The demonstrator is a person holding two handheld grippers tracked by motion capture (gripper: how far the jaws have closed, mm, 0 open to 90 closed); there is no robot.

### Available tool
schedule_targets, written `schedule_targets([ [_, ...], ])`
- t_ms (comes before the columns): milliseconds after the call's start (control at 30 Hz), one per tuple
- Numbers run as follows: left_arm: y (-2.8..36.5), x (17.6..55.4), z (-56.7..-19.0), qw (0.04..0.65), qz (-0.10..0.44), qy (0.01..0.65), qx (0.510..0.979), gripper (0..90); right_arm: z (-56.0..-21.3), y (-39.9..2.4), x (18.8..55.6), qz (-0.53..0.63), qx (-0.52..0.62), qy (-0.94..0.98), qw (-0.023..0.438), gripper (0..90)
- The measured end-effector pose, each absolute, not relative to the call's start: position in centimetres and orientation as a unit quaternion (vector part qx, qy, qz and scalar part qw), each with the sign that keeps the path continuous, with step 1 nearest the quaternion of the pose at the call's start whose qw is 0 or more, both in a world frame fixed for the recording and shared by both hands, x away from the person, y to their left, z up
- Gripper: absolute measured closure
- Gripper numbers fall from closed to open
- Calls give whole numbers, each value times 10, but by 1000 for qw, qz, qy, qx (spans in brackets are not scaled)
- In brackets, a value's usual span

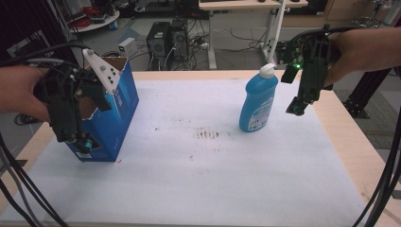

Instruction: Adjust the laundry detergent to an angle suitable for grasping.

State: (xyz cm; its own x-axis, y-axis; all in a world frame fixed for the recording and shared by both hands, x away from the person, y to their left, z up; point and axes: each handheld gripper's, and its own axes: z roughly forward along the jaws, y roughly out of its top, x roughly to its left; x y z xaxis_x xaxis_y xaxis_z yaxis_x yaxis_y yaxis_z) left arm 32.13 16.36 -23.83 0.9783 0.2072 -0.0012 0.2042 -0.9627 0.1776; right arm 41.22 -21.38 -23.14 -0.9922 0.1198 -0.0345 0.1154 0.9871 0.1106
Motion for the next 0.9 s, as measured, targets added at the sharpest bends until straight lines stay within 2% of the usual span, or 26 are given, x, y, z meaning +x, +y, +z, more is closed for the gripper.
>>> schedule_targets([
  [600, 150, 340, -229, 95, 18, 114, 989, 17, -229, -219, 409, 60, 59, 996, 22, 18],
  [900, 131, 358, -229, 100, 27, 133, 986, 17, -233, -226, 402, 58, 65, 996, 20, 18],
])
